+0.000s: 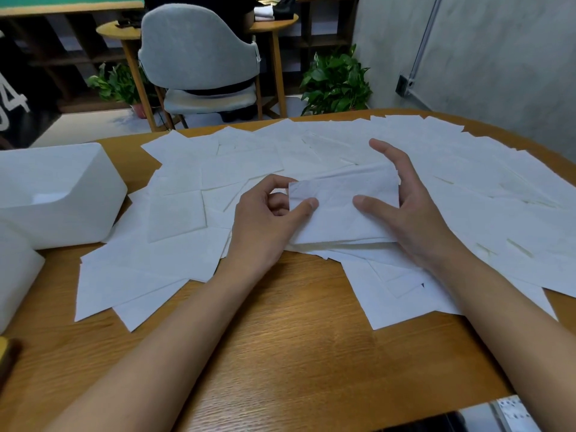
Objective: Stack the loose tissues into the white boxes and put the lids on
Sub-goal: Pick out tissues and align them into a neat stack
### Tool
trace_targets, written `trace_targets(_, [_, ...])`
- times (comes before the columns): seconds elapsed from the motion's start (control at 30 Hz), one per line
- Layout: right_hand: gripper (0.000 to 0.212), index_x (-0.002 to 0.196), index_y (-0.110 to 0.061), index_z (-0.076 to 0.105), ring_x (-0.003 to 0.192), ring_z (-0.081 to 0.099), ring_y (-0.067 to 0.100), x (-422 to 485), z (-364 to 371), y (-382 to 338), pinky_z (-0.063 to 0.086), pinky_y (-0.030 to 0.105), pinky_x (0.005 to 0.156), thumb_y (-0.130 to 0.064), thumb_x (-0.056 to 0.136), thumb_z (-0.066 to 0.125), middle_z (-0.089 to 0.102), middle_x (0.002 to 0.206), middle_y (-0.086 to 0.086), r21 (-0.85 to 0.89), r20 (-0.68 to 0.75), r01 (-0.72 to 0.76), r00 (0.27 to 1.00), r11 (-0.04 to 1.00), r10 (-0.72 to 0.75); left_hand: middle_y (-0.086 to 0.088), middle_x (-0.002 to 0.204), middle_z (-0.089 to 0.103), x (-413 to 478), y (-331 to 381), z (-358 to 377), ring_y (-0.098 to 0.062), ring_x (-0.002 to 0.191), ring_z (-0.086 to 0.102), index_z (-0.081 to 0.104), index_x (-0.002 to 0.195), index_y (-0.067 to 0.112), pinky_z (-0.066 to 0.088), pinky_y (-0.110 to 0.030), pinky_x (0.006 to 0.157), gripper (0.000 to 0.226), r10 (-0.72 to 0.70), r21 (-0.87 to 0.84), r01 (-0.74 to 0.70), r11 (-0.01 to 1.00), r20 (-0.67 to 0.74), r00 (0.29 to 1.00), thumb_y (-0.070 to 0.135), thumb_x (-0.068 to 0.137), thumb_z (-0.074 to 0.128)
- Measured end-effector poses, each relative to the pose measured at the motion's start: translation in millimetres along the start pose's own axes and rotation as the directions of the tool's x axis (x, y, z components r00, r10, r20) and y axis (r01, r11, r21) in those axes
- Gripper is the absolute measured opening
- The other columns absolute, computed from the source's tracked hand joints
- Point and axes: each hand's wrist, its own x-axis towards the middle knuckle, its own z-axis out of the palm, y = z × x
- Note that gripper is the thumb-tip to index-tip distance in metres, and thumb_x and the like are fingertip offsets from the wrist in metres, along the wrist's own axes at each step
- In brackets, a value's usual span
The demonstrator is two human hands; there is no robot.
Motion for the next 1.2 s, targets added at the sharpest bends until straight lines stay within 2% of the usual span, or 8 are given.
trace_targets(0.13, [0.071,0.15,-0.044,0.044,0.137,0.055,0.015,1,-1,3,0.048,0.051,0.114,-0.016,0.094,0.076,0.053,0.149,-0.011,0.092,-0.016,0.022,1.0,0.996,-0.021,0.01,0.116,0.062,5,-4,-3,-0.001,0.102,0.062,0.056,0.129,0.035,0.052,-0.017,0.081,0.053,0.117,0.134,-0.103,0.986,-0.099,0.988,0.04,0.085,0.086])
trace_targets(0.27, [0.077,0.153,-0.042,0.039,0.135,0.058,0.02,1,0,0,0.051,0.053,0.11,-0.015,0.089,0.073,0.055,0.148,-0.006,0.222,0.039,-0.009,0.999,0.975,0.0,0.009,0.133,0.065,5,6,-5,-0.006,0.118,0.067,0.048,0.144,0.044,0.058,-0.036,0.101,0.063,-0.067,-0.148,0.092,0.985,0.166,0.984,0.049,0.089,0.079])
trace_targets(0.47, [0.092,0.159,-0.02,0.028,0.144,0.034,-0.009,-5,6,-3,0.033,0.014,0.117,-0.015,0.086,0.082,0.039,0.157,-0.014,-0.19,-0.075,0.204,0.972,0.96,-0.221,0.005,0.135,0.064,-4,10,-3,-0.012,0.117,0.068,0.047,0.142,0.035,0.061,-0.036,0.093,0.063,0.148,-0.094,-0.131,0.987,0.207,0.967,0.011,0.093,0.078])
trace_targets(0.63, [0.108,0.159,-0.029,0.026,0.12,0.069,0.018,-4,0,2,0.055,0.031,0.101,-0.018,0.073,0.09,0.076,0.117,0.002,-0.051,0.055,0.131,0.99,0.99,-0.128,0.008,0.121,0.071,-2,-1,-3,-0.009,0.119,0.065,0.046,0.145,0.03,0.056,-0.031,0.101,0.075,0.194,0.019,-0.201,0.979,0.186,0.963,0.01,0.086,0.086])
trace_targets(0.8, [0.091,0.151,-0.031,0.043,0.133,0.047,-0.013,-3,4,0,0.033,0.007,0.107,-0.029,0.075,0.093,0.052,0.143,-0.027,-0.201,0.007,0.122,0.992,0.972,-0.123,0.025,0.146,0.047,-6,2,4,0.017,0.128,0.044,0.042,0.149,0.036,0.035,-0.001,0.097,0.073,0.209,0.097,-0.236,0.967,0.23,0.951,0.02,0.09,0.082])
trace_targets(0.9, [0.078,0.146,-0.038,0.046,0.139,0.041,-0.008,-2,4,1,0.033,0.025,0.118,-0.035,0.078,0.085,0.046,0.145,-0.035,-0.217,-0.01,0.099,0.995,0.971,-0.103,0.023,0.147,0.046,-4,3,3,0.009,0.121,0.052,0.041,0.149,0.034,0.046,-0.013,0.098,0.064,0.211,0.06,-0.23,0.971,0.229,0.95,0.016,0.097,0.074])
trace_targets(1.0, [0.083,0.149,-0.036,0.044,0.129,0.043,-0.02,-2,5,-2,0.035,0.006,0.107,-0.03,0.081,0.09,0.045,0.14,-0.04,-0.17,-0.049,0.051,0.997,0.984,-0.06,0.023,0.14,0.054,-2,6,-5,-0.005,0.118,0.062,0.039,0.15,0.04,0.058,-0.032,0.095,0.059,0.191,0.0,-0.196,0.981,0.227,0.955,0.019,0.103,0.068])
trace_targets(1.2, [0.078,0.154,-0.039,0.034,0.117,0.061,-0.006,-4,19,-35,0.052,0.014,0.091,-0.012,0.093,0.075,0.052,0.126,-0.044,-0.055,0.131,0.048,0.991,0.997,-0.04,0.024,0.131,0.054,0,27,-44,-0.009,0.092,0.069,0.039,0.144,0.045,0.058,-0.027,0.069,0.045,0.165,0.023,-0.173,0.985,0.208,0.964,0.024,0.108,0.058])
